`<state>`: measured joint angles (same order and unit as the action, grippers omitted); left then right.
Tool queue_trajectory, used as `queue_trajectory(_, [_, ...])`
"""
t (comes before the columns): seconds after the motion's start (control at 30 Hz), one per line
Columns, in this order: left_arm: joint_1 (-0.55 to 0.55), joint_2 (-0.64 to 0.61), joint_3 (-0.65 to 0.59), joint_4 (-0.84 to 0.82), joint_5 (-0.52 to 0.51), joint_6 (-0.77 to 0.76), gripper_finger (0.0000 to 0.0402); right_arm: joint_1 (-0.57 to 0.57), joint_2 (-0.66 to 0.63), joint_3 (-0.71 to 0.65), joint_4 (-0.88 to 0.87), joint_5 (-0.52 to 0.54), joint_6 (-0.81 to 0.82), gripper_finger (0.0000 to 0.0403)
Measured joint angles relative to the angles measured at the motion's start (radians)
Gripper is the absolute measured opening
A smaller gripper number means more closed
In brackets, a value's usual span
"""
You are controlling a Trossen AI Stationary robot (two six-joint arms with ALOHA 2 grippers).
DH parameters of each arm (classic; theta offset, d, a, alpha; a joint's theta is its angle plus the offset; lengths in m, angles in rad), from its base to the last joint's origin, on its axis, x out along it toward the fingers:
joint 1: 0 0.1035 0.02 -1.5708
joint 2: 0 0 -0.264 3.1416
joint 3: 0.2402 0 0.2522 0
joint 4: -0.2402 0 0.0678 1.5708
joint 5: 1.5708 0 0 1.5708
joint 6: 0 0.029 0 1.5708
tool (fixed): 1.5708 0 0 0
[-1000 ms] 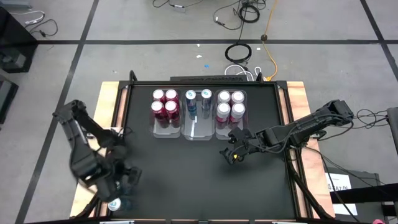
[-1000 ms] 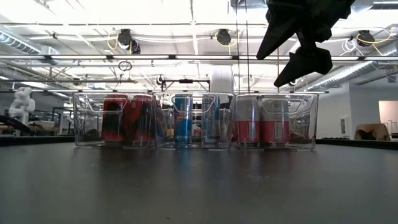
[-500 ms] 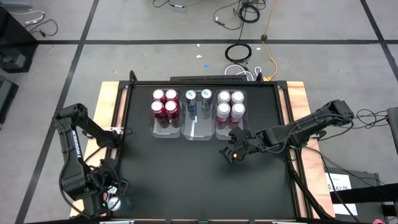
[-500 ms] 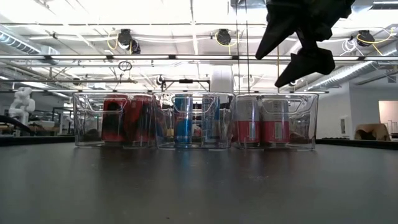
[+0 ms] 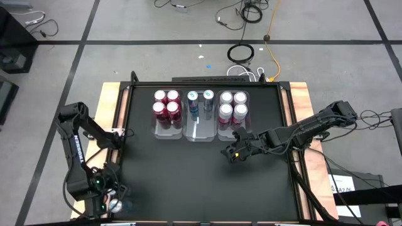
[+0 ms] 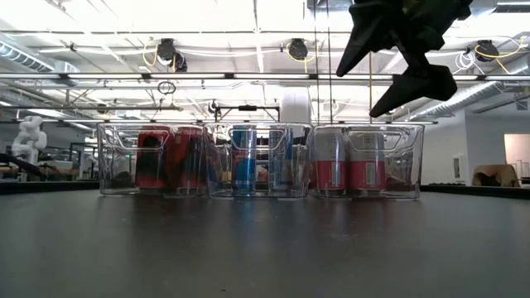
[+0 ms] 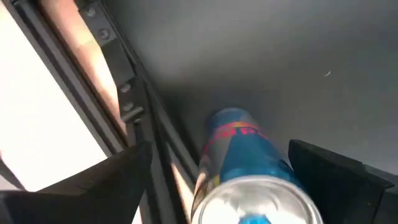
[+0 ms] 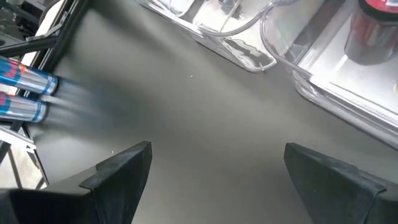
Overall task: Sort soda cans
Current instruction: Put the blue soda can into the center transparent bin
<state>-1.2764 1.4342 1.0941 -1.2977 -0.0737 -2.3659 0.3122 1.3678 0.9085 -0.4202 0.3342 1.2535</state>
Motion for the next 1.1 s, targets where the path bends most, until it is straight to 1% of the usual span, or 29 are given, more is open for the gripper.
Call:
queue_trajectory(0.23, [-0.002, -0.001, -0.016, 0.076, 0.006, 0.176, 0.0384, 0.02, 0.0, 0.0, 0.003, 0.0, 0.03, 0.0359])
queue_trajectory(0.37, [-0.002, -0.001, -0.016, 0.095, 0.005, 0.221, 0.0384, 0.031, 0.0, 0.0, 0.006, 0.001, 0.055, 0.0359])
queue_trajectory(0.9, [0.002, -0.001, -0.016, 0.063, -0.006, 0.224, 0.0384, 0.044, 0.0, 0.0, 0.013, 0.004, 0.069, 0.0359])
queue_trajectory(1.1, [0.003, -0.001, -0.016, 0.043, 0.014, 0.177, 0.0384, 0.044, 0.0, 0.0, 0.013, 0.005, 0.046, 0.0359])
